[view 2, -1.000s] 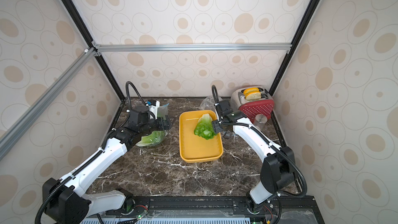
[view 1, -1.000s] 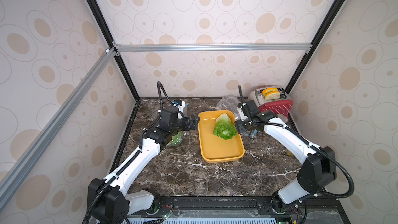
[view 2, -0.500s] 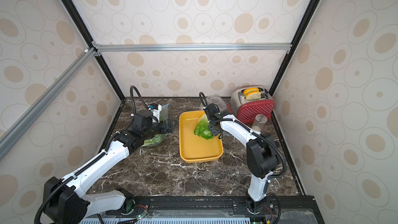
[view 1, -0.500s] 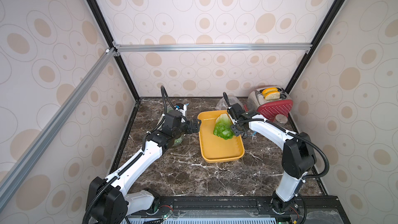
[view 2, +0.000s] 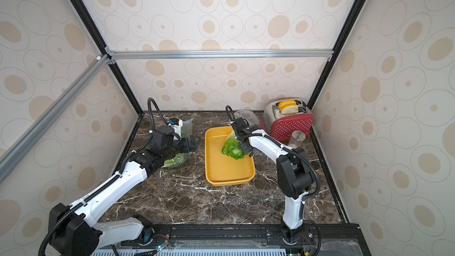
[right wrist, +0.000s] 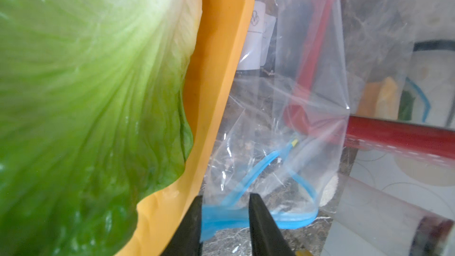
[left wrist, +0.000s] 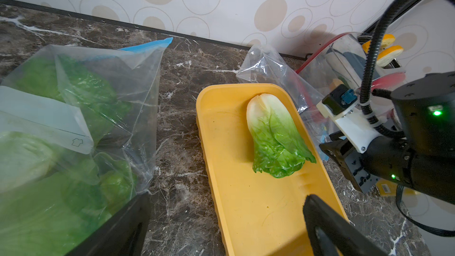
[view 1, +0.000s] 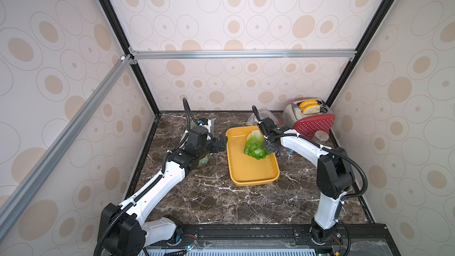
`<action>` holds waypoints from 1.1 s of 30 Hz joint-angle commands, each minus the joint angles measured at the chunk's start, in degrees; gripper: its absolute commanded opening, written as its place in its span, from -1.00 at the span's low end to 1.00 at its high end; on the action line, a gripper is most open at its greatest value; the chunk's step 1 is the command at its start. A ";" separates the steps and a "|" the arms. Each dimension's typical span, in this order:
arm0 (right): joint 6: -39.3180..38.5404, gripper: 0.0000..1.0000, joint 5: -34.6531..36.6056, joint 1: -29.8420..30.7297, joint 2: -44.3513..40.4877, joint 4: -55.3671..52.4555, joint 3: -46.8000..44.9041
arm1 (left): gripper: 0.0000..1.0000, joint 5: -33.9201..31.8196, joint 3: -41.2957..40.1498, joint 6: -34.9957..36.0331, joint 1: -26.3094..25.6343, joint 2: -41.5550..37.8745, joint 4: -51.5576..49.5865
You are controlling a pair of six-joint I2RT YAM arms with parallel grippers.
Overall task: Put the chinese cabbages into a zipper bag and zip it
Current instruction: Pick up the zipper food storage bag at the center of the board.
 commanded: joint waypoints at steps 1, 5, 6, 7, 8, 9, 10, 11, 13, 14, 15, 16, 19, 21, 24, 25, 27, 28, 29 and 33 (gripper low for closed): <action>-1.38 -0.62 2.00 0.47 -0.66 1.50 0.50 | 0.98 -1.83 1.44 0.70 -0.27 -1.00 -1.23; -2.18 -0.93 2.22 0.30 -2.29 2.85 0.26 | 0.98 -2.17 1.63 0.53 -0.23 -1.34 -1.31; -2.38 -0.98 2.51 0.24 -2.90 2.99 0.24 | 0.98 -2.30 1.54 0.66 -0.18 -1.59 -1.31; -2.25 -1.00 2.69 0.19 -3.57 2.84 0.32 | 0.98 -2.56 1.46 0.79 -0.24 -1.91 -1.43; -2.24 -1.00 2.70 0.11 -4.32 2.82 0.33 | 0.98 -2.78 1.37 0.94 -0.21 -2.13 -1.48; -2.16 -1.00 2.71 0.03 -5.42 2.69 0.42 | 0.99 -2.96 1.28 1.09 -0.26 -2.43 -1.55; -2.02 -1.00 2.66 0.02 -6.67 2.41 0.66 | 0.98 -2.73 1.55 1.78 -0.24 -2.53 -2.08; -1.83 -1.00 2.63 -0.07 -7.79 2.23 0.91 | 0.98 -2.70 2.22 2.29 -0.25 -2.54 -2.93; -1.26 -1.00 1.57 -0.29 -10.87 1.79 1.58 | 0.98 -2.90 2.94 3.46 -0.21 -3.09 -3.68; -0.92 -1.00 1.07 -0.48 -12.39 1.39 2.03 | 0.98 -3.37 2.88 3.81 -0.25 -3.65 -3.68; -0.69 -1.00 0.76 -0.59 -13.58 0.97 2.49 | 0.98 -3.66 2.93 4.20 -0.27 -4.35 -3.82; -0.42 -1.00 0.47 -0.62 -14.88 0.32 3.08 | 0.98 -3.80 3.10 4.83 -0.22 -4.98 -3.93; 0.64 -1.00 -0.34 -0.91 -18.37 -2.00 5.00 | 0.98 -5.27 3.53 6.28 -0.19 -6.76 -5.19; 2.33 -1.00 -1.80 -0.93 -20.19 -4.99 7.61 | 0.98 -6.32 3.94 7.41 -0.18 -7.65 -6.10; 4.72 -1.00 -6.63 -0.88 -22.34 -9.71 12.12 | 0.98 -6.87 5.15 9.40 -0.26 -8.92 -7.86; 5.84 -1.00 -8.63 -0.91 -22.39 -12.29 14.63 | 0.98 -7.44 5.67 9.95 -0.20 -9.44 -8.64; 7.95 -1.00 -12.93 -0.91 -22.33 -16.68 19.59 | 0.98 -9.11 6.77 10.69 -0.20 -10.78 -10.31; 8.97 -1.00 -15.45 -0.93 -22.38 -18.28 21.78 | 0.98 -9.75 7.41 10.87 -0.26 -11.46 -11.06; 9.60 -1.00 -18.12 -0.87 -22.32 -19.33 23.58 | 0.98 -10.28 7.86 10.83 -0.18 -12.03 -11.80; 11.28 -1.00 -24.58 0.70 -21.60 -23.59 31.91 | 0.98 -13.07 10.45 10.24 -0.25 -14.25 -17.24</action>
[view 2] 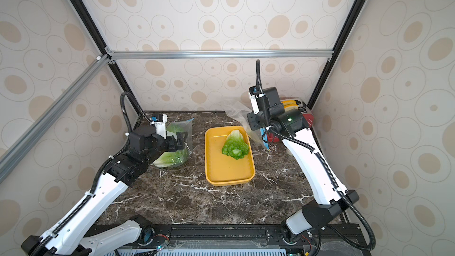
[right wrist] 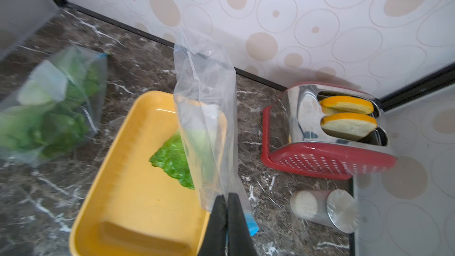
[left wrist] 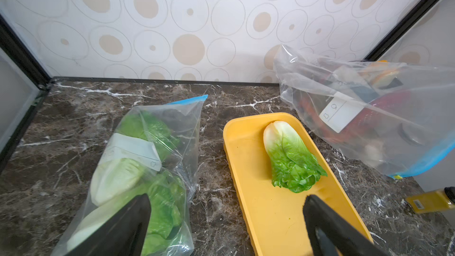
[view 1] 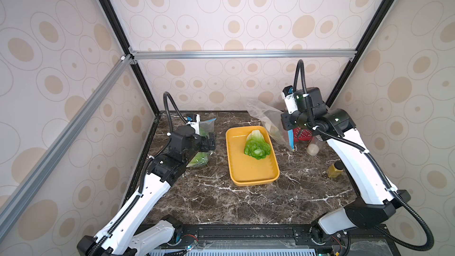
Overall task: Put the chinese cabbages into a zipper bag and zip it
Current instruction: Pick up the zipper food storage bag at the center of the board, then open the zipper of the food storage bag.
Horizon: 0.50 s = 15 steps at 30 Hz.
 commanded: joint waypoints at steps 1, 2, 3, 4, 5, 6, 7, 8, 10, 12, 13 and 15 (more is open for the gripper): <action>3.18 -1.00 -8.49 1.48 0.21 -7.85 6.75 | 0.98 -4.22 3.76 1.08 -0.18 -2.52 -6.42; 3.66 -1.00 -10.38 1.82 0.73 -8.92 9.12 | 0.98 -4.96 3.86 0.99 -0.22 -3.27 -7.44; 4.42 -1.00 -13.05 2.18 1.19 -9.37 10.86 | 0.98 -5.77 4.04 0.82 -0.16 -4.09 -8.48; 5.17 -1.00 -15.30 2.61 1.46 -9.30 11.98 | 0.98 -6.86 4.31 0.40 -0.19 -4.80 -9.63; 6.11 -1.00 -17.95 3.50 1.83 -8.97 12.98 | 0.98 -8.28 4.77 -0.17 -0.19 -5.75 -11.09; 6.68 -1.00 -19.42 4.85 2.30 -8.79 14.19 | 0.98 -9.43 5.41 -0.61 -0.16 -6.67 -12.85; 7.06 -1.00 -20.19 6.56 2.89 -8.42 15.20 | 0.98 -10.60 5.90 -1.11 -0.19 -7.48 -14.78; 7.08 -1.00 -21.40 8.30 3.73 -7.87 15.95 | 0.98 -11.87 6.26 -1.69 -0.23 -8.48 -16.04; 8.75 -1.00 -25.02 9.97 6.13 -7.51 18.81 | 0.98 -13.83 7.09 -2.24 -0.18 -10.37 -17.89; 10.81 -1.00 -30.21 12.20 8.16 -5.10 21.14 | 0.98 -16.51 8.61 -3.02 -0.16 -12.05 -20.75; 11.32 -1.00 -30.90 14.09 8.74 -3.66 21.43 | 0.98 -17.67 9.54 -3.13 -0.18 -12.65 -22.14; 11.92 -1.00 -32.40 18.46 10.15 -0.06 21.90 | 0.98 -20.59 11.48 -3.16 -0.19 -13.84 -25.55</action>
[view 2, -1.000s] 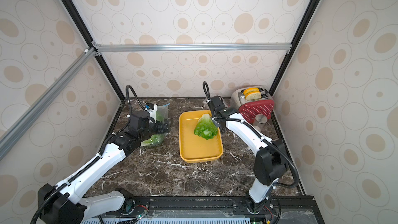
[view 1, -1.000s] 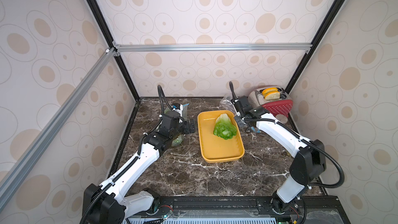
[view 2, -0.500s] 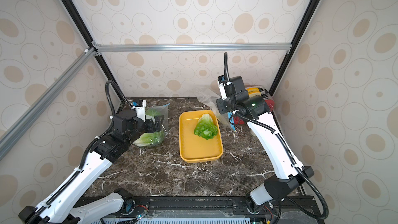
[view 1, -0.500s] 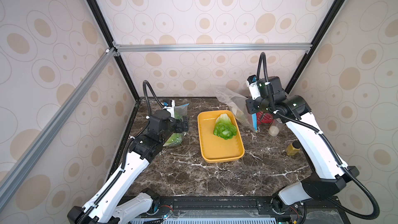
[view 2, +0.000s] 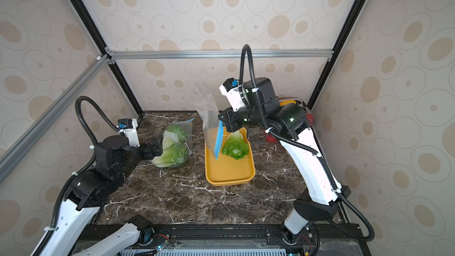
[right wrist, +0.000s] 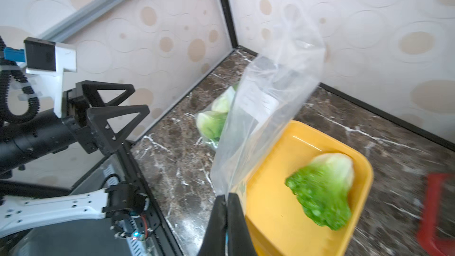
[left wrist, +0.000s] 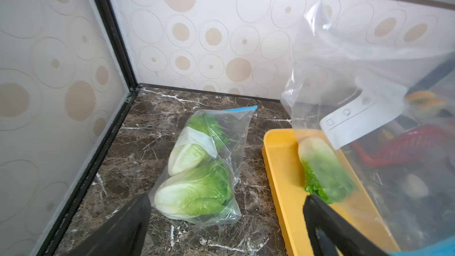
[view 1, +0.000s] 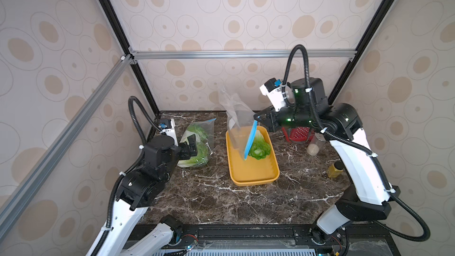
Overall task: Put the chinese cabbages into a zipper bag and zip it
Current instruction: Open the zipper of the food storage bag.
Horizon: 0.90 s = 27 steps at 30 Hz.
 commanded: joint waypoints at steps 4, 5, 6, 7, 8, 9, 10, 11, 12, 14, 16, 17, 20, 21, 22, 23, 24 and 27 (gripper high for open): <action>7.71 -1.00 -14.47 8.74 4.79 12.06 1.02 | 0.98 -10.14 5.70 -1.30 -0.22 -4.02 -10.83; 8.02 -1.00 -16.00 9.58 5.46 13.98 0.87 | 0.98 -10.82 6.39 -1.26 -0.18 -4.39 -11.59; 8.11 -1.00 -17.38 10.09 6.12 15.49 0.59 | 0.99 -11.37 6.79 -1.14 -0.19 -4.67 -12.22; 8.63 -1.00 -19.05 9.83 6.44 17.39 -0.43 | 0.98 -11.69 7.02 -0.85 -0.21 -4.86 -12.59; 9.15 -1.00 -20.88 9.18 6.46 20.11 -3.26 | 0.98 -12.00 7.13 -0.45 -0.22 -4.93 -12.75; 10.14 -1.00 -21.80 8.31 6.30 22.63 -5.97 | 0.98 -12.41 7.25 -0.32 -0.23 -4.82 -13.00; 11.27 -1.00 -22.15 7.43 6.20 24.74 -8.28 | 0.98 -12.62 7.23 -0.27 -0.18 -4.67 -13.06; 12.35 -1.00 -22.34 6.71 6.40 26.36 -9.79 | 0.99 -12.41 7.30 0.00 -0.17 -4.34 -13.03; 13.32 -1.00 -22.31 6.35 6.96 27.45 -10.03 | 0.98 -12.38 7.51 0.08 -0.17 -3.92 -13.04; 14.44 -1.00 -22.99 6.49 8.72 29.74 -9.11 | 0.98 -12.36 7.83 0.22 -0.16 -3.34 -12.89; 15.49 -1.00 -24.02 6.85 10.60 32.39 -7.60 | 0.98 -12.89 8.46 1.16 -0.16 -2.87 -12.10; 15.67 -1.00 -24.53 7.27 11.51 34.01 -6.64 | 0.98 -13.49 9.29 1.69 -0.20 -2.47 -11.91; 15.35 -1.00 -24.04 8.99 14.66 37.52 -2.66 | 0.98 -16.66 13.35 2.69 -0.17 -0.68 -13.75; 15.40 -1.00 -23.67 9.52 16.08 38.28 -0.01 | 0.99 -18.36 15.17 2.96 -0.16 -0.02 -14.92; 16.12 -1.00 -24.11 9.80 17.49 39.73 1.78 | 0.98 -19.48 16.55 3.44 -0.18 0.47 -15.56; 17.77 -1.00 -25.12 9.98 19.19 42.59 3.21 | 0.98 -20.19 17.79 4.26 -0.20 0.87 -15.86; 19.27 -1.00 -25.46 10.04 20.89 44.32 5.04 | 0.98 -20.62 18.52 4.91 -0.24 1.07 -15.86; 20.74 -1.00 -26.49 10.54 27.79 45.91 15.32 | 0.98 -22.83 21.90 7.05 -0.20 2.29 -16.44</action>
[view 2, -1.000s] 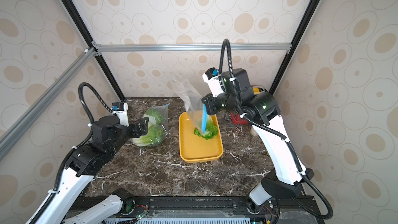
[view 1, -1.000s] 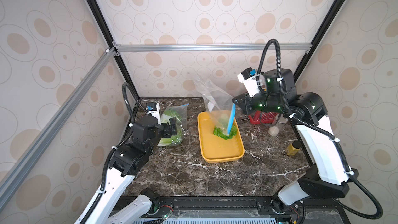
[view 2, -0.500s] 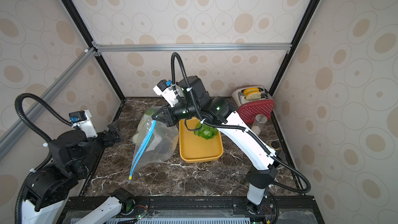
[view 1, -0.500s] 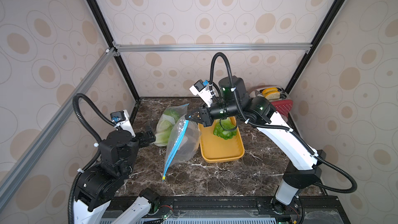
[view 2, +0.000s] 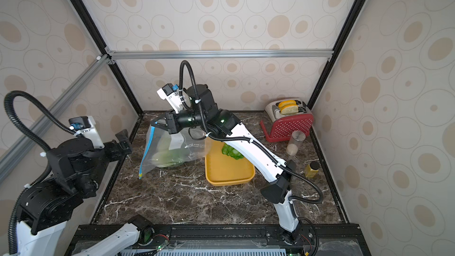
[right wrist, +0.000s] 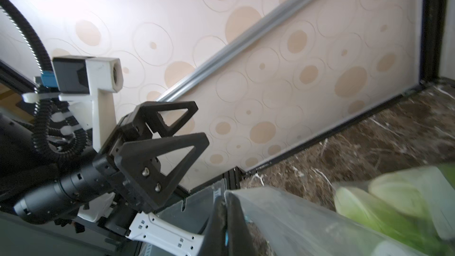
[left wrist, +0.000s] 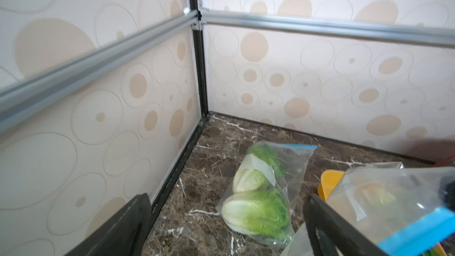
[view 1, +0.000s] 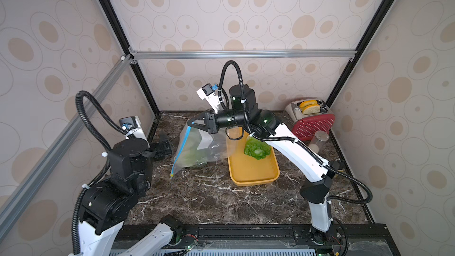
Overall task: Put the chinese cabbages into a zipper bag and zip it
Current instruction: Open the zipper of the food storage bag.
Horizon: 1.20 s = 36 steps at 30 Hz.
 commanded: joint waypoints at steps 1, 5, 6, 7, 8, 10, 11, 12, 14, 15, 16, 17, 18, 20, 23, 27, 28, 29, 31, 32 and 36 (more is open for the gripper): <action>3.09 -1.00 -2.35 0.54 6.09 6.53 10.25 | 0.98 -5.58 4.86 3.54 -0.15 1.42 -3.90; 4.79 -1.00 -5.26 0.62 11.29 10.78 15.06 | 0.98 -7.39 9.94 4.62 -0.19 3.55 -6.88; 3.65 -1.00 -5.76 0.62 11.51 9.68 14.59 | 0.98 -6.70 9.70 5.01 -0.17 3.56 -6.89; 2.72 -1.00 -6.78 0.54 11.40 8.68 13.53 | 0.98 -6.06 9.33 4.94 -0.16 3.64 -7.25; 1.73 -1.00 -7.86 0.41 10.86 7.70 11.24 | 0.98 -4.72 8.55 4.99 -0.14 3.62 -7.65; 0.20 -1.00 -8.32 0.05 8.41 6.77 4.32 | 0.98 -2.09 6.10 5.14 -0.16 3.39 -7.44; -0.59 -1.00 -7.86 -0.24 6.55 6.86 -0.08 | 0.98 -0.16 4.71 5.34 -0.15 3.38 -7.02; -1.20 -1.00 -7.10 -0.68 4.76 6.69 -4.02 | 0.98 2.04 3.88 5.46 -0.21 3.53 -6.72; -1.60 -1.00 -6.48 -2.05 0.57 6.96 -13.38 | 0.98 8.69 2.03 5.53 -0.22 4.26 -6.25; -1.64 -1.00 -6.09 -2.66 -1.43 7.39 -16.97 | 0.98 11.21 1.27 5.82 -0.19 4.59 -6.33; -2.04 -1.00 -5.18 -3.47 -3.87 7.45 -20.72 | 0.98 13.21 0.53 5.61 -0.13 5.16 -6.49; -2.47 -1.00 -4.51 -4.16 -6.16 8.26 -24.66 | 0.98 15.06 -0.42 5.59 -0.21 5.56 -6.12; -2.67 -1.00 -3.39 -4.58 -8.00 9.41 -27.55 | 0.97 16.86 -1.47 5.76 -0.18 5.83 -5.44; -2.42 -1.00 -1.83 -5.54 -10.24 10.17 -30.48 | 0.93 19.66 -4.22 6.29 -0.13 6.04 -3.05; -2.11 -1.00 -1.78 -6.73 -11.01 6.97 -29.79 | 0.90 26.45 -9.90 8.09 -0.16 3.62 2.53; 0.73 -1.00 0.54 -8.41 -14.18 6.83 -32.48 | 0.78 31.00 -16.23 6.62 -0.21 0.68 4.74; 1.50 -1.00 1.50 -8.62 -15.11 6.67 -33.10 | 0.75 33.31 -18.01 6.55 -0.26 0.29 5.81; 1.67 -1.00 2.75 -8.64 -15.99 5.98 -33.40 | 0.74 35.58 -19.87 7.05 -0.25 -0.23 7.47; 1.25 -1.00 3.62 -8.83 -17.06 3.96 -33.42 | 0.74 36.82 -23.58 7.63 -0.22 -1.83 11.60; 1.24 -1.00 4.24 -9.09 -17.41 2.55 -33.16 | 0.74 38.30 -25.08 8.58 -0.23 -2.57 13.88; 1.69 -1.00 5.96 -10.69 -18.28 -2.80 -31.95 | 0.68 43.24 -23.94 10.71 -0.30 -1.82 13.96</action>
